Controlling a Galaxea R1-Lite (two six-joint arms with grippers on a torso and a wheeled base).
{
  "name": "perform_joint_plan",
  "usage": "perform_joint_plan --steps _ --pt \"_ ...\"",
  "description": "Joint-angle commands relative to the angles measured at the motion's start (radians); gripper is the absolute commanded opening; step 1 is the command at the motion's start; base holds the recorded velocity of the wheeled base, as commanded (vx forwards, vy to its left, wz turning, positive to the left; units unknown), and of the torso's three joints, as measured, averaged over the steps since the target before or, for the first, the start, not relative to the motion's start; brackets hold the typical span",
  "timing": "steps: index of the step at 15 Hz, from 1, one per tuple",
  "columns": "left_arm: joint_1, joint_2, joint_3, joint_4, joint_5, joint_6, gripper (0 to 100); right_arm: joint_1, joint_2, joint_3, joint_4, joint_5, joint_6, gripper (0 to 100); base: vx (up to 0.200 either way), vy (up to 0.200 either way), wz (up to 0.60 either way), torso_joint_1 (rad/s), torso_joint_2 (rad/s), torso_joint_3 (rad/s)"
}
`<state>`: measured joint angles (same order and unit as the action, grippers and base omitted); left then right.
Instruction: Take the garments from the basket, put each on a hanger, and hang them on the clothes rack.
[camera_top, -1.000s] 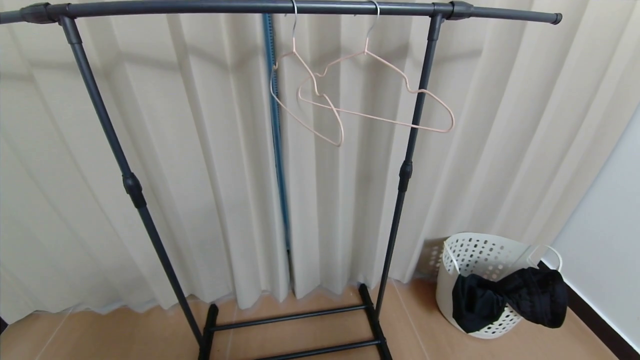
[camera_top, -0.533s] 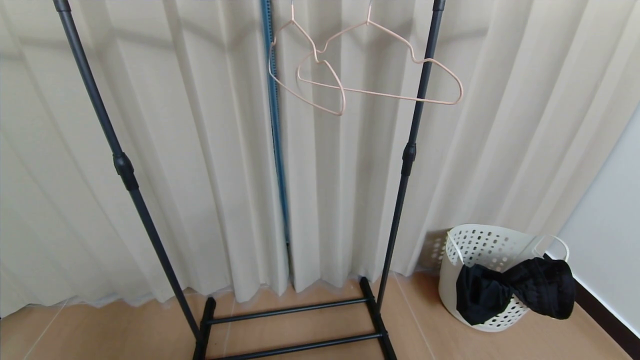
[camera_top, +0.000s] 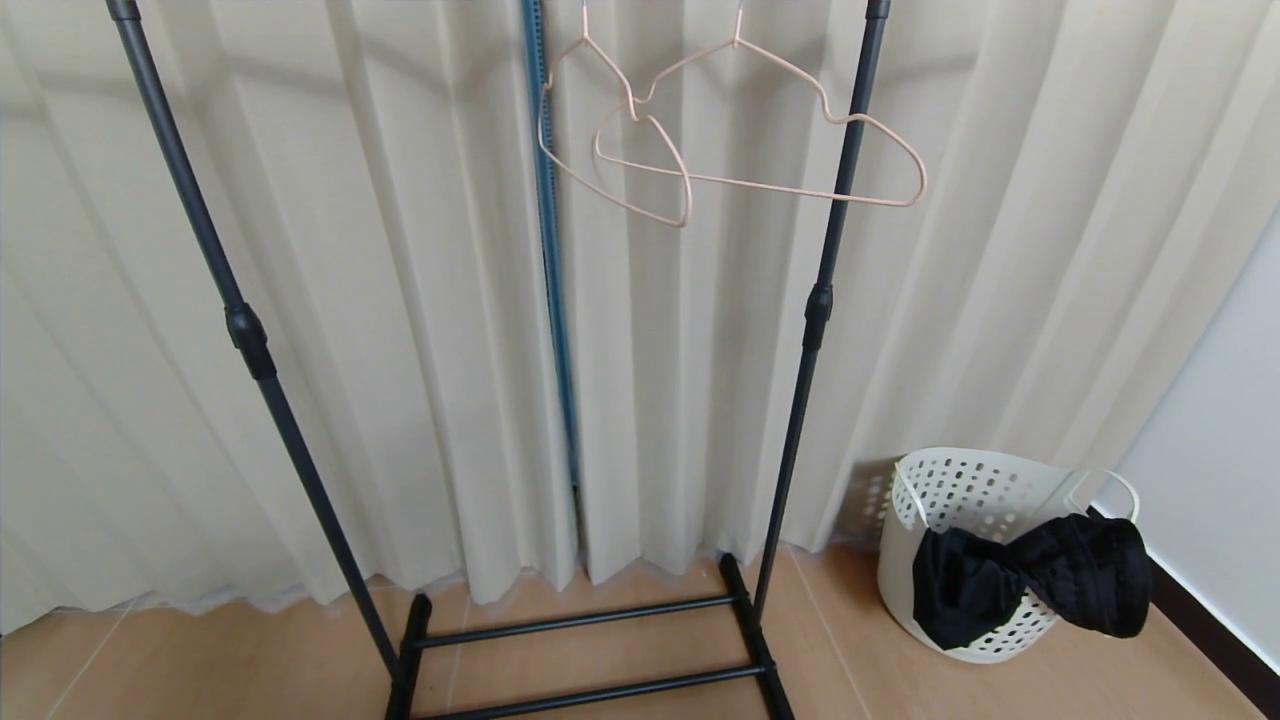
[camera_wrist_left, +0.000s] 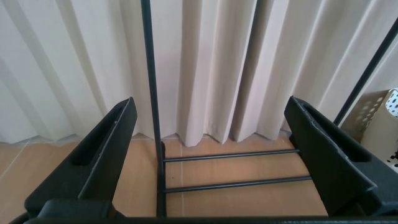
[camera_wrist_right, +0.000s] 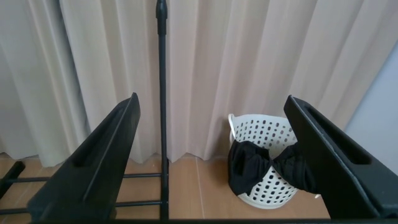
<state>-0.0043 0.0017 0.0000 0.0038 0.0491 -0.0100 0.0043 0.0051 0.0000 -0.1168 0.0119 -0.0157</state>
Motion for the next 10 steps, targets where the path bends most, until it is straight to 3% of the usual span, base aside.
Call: perform_joint_plan --steps 1,10 --pt "0.001 0.000 0.000 0.002 0.000 -0.001 100 0.000 -0.001 0.000 0.000 -0.001 0.002 100 0.000 0.000 0.00 0.000 0.00 0.000" --pt "0.000 0.000 -0.002 0.004 -0.002 -0.001 100 0.000 -0.001 0.000 0.000 0.000 0.002 100 0.000 0.000 0.00 0.000 0.00 0.000"
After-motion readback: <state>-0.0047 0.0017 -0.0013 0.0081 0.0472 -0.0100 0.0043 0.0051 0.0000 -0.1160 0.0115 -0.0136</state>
